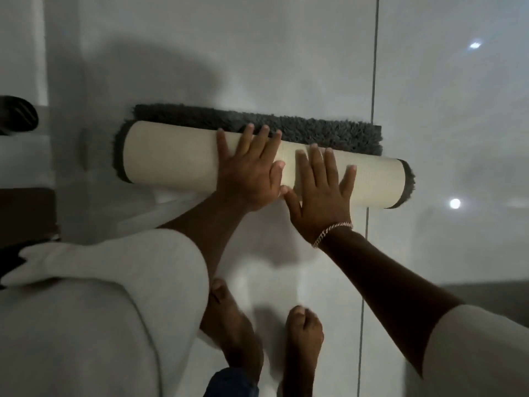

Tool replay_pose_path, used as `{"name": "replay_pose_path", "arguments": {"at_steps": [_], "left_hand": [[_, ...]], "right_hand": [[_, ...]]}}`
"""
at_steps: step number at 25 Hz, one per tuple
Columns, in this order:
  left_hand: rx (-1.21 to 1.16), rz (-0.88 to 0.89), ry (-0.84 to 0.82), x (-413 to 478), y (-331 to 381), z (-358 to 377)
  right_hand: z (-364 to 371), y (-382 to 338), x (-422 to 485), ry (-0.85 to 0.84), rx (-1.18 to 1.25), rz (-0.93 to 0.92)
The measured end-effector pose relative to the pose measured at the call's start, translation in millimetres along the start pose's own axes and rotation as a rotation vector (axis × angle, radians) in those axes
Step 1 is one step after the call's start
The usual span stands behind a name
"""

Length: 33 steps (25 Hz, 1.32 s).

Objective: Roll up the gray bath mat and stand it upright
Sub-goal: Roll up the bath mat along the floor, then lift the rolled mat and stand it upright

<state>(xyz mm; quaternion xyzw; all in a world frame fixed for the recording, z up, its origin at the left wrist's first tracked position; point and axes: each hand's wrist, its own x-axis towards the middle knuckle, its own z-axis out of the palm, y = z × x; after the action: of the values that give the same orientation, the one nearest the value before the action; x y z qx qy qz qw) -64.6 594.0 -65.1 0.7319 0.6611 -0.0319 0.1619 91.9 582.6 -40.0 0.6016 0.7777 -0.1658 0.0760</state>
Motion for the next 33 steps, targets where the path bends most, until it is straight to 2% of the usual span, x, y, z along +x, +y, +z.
{"name": "replay_pose_path", "arguments": {"at_steps": [2, 3, 5, 7, 9, 10, 11, 12, 13, 14, 15, 18, 21, 24, 28, 30, 33], "left_hand": [[-0.093, -0.008, -0.063, 29, -4, -11], [-0.167, -0.054, -0.044, 37, -4, -20], [-0.290, -0.249, 0.148, 35, 1, -35], [-0.523, -0.542, 0.454, 14, 23, -46], [-0.943, -0.882, 0.614, -7, 48, -47], [-1.218, -1.129, 0.614, -9, 50, -44], [-1.531, -1.373, 0.550, -4, 49, -41], [-1.862, -1.492, 0.425, 6, 46, -36], [-2.136, -1.466, 0.296, 17, 41, -28], [-2.318, -1.354, 0.209, 26, 33, -23], [-2.411, -1.261, 0.200, 33, 24, -18], [-2.497, -1.210, 0.263, 38, 11, -21], [-2.633, -1.133, 0.317, 18, 7, -54], [-2.615, -1.115, 0.346, 2, 4, -101], [-2.508, -0.992, 0.426, 4, -32, -194], [-2.412, -0.954, 0.483, 19, -57, -235], [-2.250, -0.911, 0.580, 60, -106, -284]], "right_hand": [[-1, 6, 24, -0.079, -0.009, 0.019], [-3, 9, 36, -0.115, -0.011, 0.039], [-2, 16, 59, -0.160, -0.008, 0.037], [-13, 21, 87, -0.189, 0.006, 0.032], [-25, 24, 110, -0.234, 0.017, 0.040], [-29, 24, 121, -0.278, 0.012, 0.045], [-33, 25, 133, -0.342, 0.003, 0.049], [-37, 27, 145, -0.402, 0.005, 0.062], [-43, 29, 158, -0.444, 0.021, 0.082], [-47, 29, 169, -0.458, 0.046, 0.097], [-52, 25, 179, -0.427, 0.052, 0.073], [-68, 9, 192, -0.239, 0.180, -0.047], [-94, -3, 179, -0.355, 0.472, 0.041], [-137, -17, 172, -0.592, 0.806, 0.260], [-211, -57, 184, -0.783, 1.148, 0.211], [-242, -80, 197, -0.784, 1.250, 0.128], [-271, -126, 244, -0.680, 1.318, 0.017]]}}
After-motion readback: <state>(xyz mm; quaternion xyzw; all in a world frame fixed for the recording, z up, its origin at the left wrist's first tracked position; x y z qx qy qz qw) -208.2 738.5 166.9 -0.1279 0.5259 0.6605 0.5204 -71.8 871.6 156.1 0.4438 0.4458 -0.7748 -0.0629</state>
